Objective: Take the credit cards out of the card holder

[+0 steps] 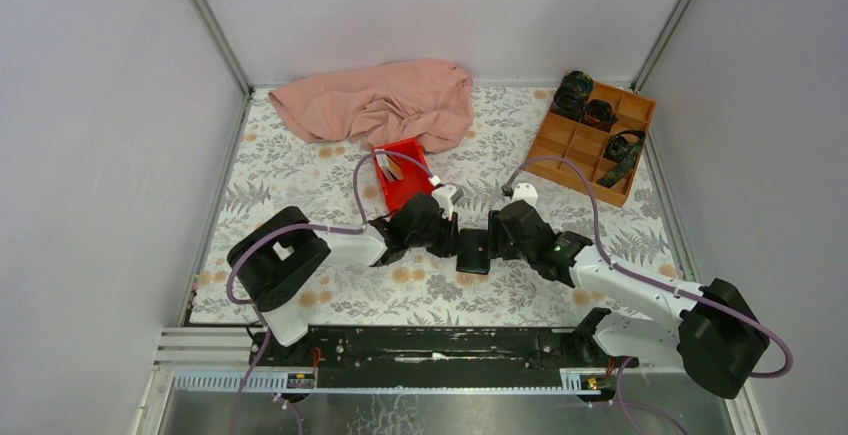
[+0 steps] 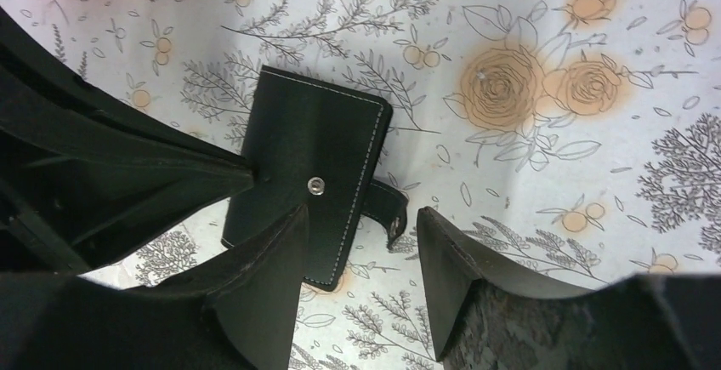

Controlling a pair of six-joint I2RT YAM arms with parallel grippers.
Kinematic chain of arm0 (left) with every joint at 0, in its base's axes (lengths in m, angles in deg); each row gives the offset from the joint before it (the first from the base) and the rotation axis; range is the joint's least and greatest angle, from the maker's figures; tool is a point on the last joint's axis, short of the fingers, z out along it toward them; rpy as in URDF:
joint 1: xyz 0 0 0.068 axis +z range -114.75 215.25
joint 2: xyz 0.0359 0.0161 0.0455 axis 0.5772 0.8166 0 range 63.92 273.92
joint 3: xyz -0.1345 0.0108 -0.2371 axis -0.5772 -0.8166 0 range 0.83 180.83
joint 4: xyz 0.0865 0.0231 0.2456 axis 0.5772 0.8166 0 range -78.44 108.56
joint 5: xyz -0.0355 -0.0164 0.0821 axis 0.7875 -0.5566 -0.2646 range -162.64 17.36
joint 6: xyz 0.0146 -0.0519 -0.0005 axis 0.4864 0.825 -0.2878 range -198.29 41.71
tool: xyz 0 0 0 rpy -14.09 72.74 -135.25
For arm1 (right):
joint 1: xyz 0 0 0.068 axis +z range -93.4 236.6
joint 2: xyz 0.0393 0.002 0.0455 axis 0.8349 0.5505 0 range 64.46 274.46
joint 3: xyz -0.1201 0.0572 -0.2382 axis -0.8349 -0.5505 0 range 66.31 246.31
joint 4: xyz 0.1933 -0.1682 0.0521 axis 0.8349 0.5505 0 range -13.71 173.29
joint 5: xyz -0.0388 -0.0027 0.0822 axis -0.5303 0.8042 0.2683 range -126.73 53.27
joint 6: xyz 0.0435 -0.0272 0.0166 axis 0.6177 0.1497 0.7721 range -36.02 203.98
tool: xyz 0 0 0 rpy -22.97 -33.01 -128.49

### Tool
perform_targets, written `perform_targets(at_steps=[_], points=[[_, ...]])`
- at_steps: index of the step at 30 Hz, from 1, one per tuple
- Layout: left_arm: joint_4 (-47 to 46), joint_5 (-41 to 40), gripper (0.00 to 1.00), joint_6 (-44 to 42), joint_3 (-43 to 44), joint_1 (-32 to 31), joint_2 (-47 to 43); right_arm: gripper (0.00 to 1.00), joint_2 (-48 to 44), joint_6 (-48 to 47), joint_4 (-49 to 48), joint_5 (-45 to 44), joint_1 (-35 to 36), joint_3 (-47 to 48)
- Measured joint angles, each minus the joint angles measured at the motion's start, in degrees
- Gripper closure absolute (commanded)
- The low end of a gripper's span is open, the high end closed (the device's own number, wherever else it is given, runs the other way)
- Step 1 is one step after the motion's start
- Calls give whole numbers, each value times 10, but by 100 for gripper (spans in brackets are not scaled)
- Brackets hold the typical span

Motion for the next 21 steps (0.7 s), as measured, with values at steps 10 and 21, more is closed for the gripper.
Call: perform_targets(at_steps=[10, 21], points=[[1, -4, 88, -2, -1, 0, -10, 44, 35, 5, -42, 38, 1, -2], [1, -5, 86, -2, -2, 0, -12, 46, 63, 9, -72, 55, 1, -6]])
